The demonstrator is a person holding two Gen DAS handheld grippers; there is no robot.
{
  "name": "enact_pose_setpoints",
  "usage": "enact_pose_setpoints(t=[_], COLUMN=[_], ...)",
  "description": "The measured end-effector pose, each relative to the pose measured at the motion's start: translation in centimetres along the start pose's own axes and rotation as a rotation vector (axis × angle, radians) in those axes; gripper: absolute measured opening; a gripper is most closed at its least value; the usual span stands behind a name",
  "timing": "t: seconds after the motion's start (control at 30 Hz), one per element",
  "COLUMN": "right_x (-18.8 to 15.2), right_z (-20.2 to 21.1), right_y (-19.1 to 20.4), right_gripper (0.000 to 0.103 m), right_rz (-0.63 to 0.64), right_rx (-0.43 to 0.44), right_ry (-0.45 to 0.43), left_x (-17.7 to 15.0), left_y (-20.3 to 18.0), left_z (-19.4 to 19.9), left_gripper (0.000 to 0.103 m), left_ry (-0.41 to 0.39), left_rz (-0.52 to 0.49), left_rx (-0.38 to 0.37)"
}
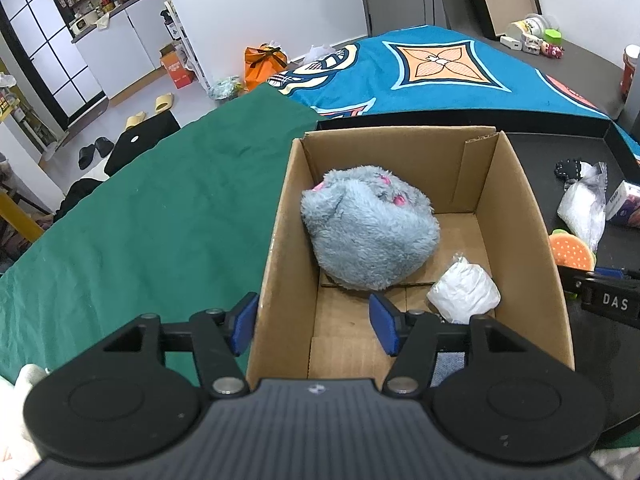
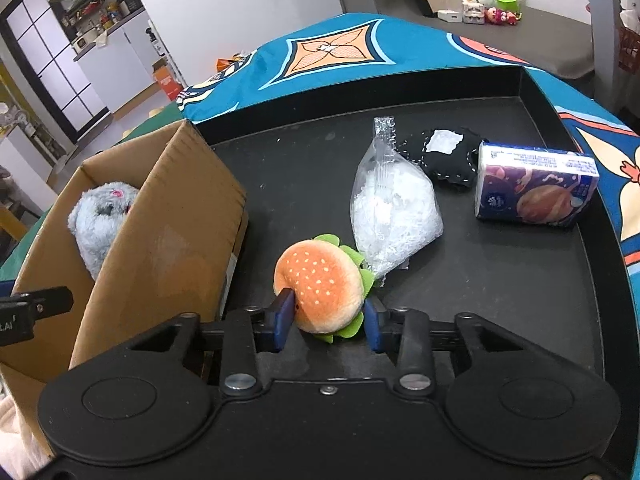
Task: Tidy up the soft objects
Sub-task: 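Lift the burger plush with the right gripper and carry it over the box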
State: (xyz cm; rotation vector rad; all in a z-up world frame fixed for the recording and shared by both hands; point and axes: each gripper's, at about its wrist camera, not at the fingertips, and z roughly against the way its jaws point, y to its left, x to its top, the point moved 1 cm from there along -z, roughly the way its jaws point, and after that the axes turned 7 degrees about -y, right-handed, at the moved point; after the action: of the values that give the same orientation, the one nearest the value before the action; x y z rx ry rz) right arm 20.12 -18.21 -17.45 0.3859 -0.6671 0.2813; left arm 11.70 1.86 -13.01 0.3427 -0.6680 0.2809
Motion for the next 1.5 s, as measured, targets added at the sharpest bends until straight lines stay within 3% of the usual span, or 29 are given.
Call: enact_pose_setpoints(t=[0.17, 0.57, 1.5], right_x=[-0.1, 0.0, 4.0], right_z=[1.1, 3.7, 7.5], right_y=[-0.8, -0.4, 5.4], right_gripper=[0.029, 0.027, 0.027], right_rz=[-0.052, -0.035, 0.072], right_rx=[-0.003, -0.007, 0.021], right_ry=[-0.002, -0.027, -0.222], left_x=[0.0, 0.0, -0.9], left_y=[-0.1, 0.2, 3.5], left_z=[0.1, 1.1, 1.9], left_gripper=[0.059, 0.059, 0.058], left_ry=[0.001, -0.029, -0.053], left_rz=[-0.006, 0.002, 0.107], left_rx=[0.006, -0.008, -0.095])
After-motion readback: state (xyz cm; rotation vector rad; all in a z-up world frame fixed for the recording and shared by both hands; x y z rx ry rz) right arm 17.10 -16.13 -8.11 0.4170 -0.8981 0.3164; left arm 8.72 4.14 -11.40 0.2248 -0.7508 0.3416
